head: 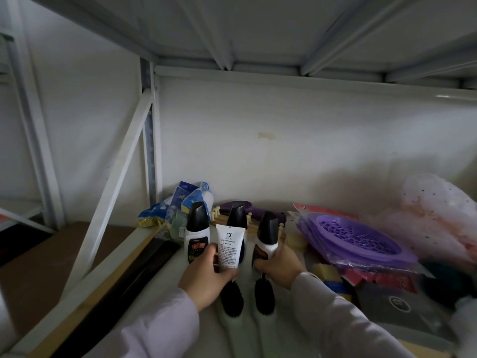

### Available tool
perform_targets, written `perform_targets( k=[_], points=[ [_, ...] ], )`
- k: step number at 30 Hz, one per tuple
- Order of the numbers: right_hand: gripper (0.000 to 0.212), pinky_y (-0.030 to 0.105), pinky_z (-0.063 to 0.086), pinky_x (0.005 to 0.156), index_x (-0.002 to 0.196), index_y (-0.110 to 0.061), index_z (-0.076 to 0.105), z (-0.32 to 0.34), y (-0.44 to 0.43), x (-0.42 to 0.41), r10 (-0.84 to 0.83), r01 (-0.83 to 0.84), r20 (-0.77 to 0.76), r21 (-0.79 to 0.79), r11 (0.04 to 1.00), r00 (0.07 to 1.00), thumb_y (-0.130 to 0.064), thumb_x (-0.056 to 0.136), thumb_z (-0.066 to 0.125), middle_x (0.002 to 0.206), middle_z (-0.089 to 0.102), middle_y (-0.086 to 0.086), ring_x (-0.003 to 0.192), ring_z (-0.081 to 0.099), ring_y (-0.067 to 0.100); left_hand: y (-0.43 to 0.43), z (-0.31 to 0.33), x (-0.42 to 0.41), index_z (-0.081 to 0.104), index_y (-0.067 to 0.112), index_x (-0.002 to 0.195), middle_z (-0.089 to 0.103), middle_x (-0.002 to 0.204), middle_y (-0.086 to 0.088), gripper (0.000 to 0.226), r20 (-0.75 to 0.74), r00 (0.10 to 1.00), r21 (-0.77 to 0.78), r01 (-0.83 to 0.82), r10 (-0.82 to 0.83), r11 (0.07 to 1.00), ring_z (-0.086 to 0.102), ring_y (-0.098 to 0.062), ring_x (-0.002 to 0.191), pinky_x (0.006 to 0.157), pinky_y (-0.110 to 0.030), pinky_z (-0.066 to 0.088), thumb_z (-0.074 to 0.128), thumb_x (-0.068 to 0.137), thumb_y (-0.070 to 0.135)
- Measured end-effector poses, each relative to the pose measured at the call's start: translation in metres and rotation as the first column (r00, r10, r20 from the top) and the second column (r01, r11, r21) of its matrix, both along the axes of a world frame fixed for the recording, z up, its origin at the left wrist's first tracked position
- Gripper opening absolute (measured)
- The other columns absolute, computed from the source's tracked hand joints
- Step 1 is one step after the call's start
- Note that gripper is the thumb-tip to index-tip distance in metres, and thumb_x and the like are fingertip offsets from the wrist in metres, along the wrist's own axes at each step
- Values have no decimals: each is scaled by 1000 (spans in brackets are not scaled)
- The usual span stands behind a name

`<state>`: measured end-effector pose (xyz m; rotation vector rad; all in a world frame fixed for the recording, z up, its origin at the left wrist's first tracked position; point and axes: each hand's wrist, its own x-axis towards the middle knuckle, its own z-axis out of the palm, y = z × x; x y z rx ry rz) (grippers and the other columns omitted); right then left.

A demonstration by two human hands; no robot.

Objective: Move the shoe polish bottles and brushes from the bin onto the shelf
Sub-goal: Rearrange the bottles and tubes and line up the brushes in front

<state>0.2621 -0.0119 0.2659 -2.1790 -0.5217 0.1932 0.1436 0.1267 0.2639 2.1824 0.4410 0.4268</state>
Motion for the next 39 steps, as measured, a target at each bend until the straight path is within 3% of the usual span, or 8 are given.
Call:
perform_targets(
  k=[5, 9, 12, 17, 21, 26, 31, 39],
  points=[
    [51, 25, 40, 77, 111, -25, 45, -4, -2, 1, -76, 77, -11, 33, 997, 997, -26, 69, 75, 95, 56, -4, 88, 54, 16, 1, 2, -2, 49, 24, 118, 59, 101, 13, 50, 4, 999, 7, -41, 40, 999, 58, -7, 91, 79, -21, 40, 73, 76, 33],
    [46, 25, 42, 80, 95, -26, 49, -4, -7, 1, 49, -50, -42, -35, 998, 998, -32, 64, 82, 88, 56, -11, 89, 56, 12, 5, 1, -2, 52, 22, 120, 66, 114, 6, 52, -19, 996, 5, -87, 87, 996, 62, -15, 103, 78, -20, 38, 74, 75, 35],
    [42, 26, 46, 77, 85, -25, 50, -8, -8, 1, -9, 9, -34, 8, 1000, 999, -29, 61, 84, 80, 58, -11, 84, 58, 14, 5, 0, -1, 56, 22, 116, 68, 116, 4, 47, -35, 996, -5, -84, 84, 996, 62, -16, 106, 78, -21, 39, 73, 75, 36],
    [65, 30, 49, 83, 113, -14, 50, -10, -6, 3, 27, -21, -88, 68, 997, 996, -22, 59, 85, 103, 65, -1, 95, 61, 16, 4, -1, -1, 57, 22, 114, 69, 115, 4, 44, -28, 997, 21, -73, 74, 997, 63, -16, 104, 78, -20, 39, 73, 75, 35],
    [43, 30, 53, 73, 107, -10, 53, -6, -14, 9, 48, -40, -126, 62, 997, 991, -4, 70, 75, 97, 63, 6, 82, 60, 19, 6, -2, -1, 58, 22, 113, 69, 115, 4, 44, -31, 997, 7, -67, 67, 998, 63, -16, 104, 80, -22, 42, 74, 74, 35],
    [36, 27, 51, 61, 86, -24, 53, -9, -17, 9, -30, 32, -36, 52, 998, 999, -14, 65, 81, 82, 63, -1, 65, 59, 16, 7, -1, 0, 58, 23, 114, 68, 115, 5, 44, -36, 998, 13, -58, 59, 998, 62, -16, 105, 80, -20, 39, 73, 75, 35],
    [49, 23, 41, 78, 108, -17, 56, -10, -11, 6, -79, 77, 50, 35, 996, 996, -20, 66, 81, 92, 63, -1, 87, 58, 17, 5, 0, 1, 59, 22, 112, 69, 111, 4, 43, -36, 998, 31, -56, 57, 998, 56, -8, 85, 76, -18, 37, 75, 74, 33],
    [51, 22, 39, 83, 116, -14, 54, -7, -10, 3, -105, 109, 74, -54, 993, 992, -23, 72, 76, 113, 67, 6, 103, 60, 22, 6, -1, 0, 59, 21, 115, 67, 104, 7, 44, -30, 999, 13, -12, 12, 1000, 55, -8, 85, 78, -19, 38, 75, 75, 31]
  ],
)
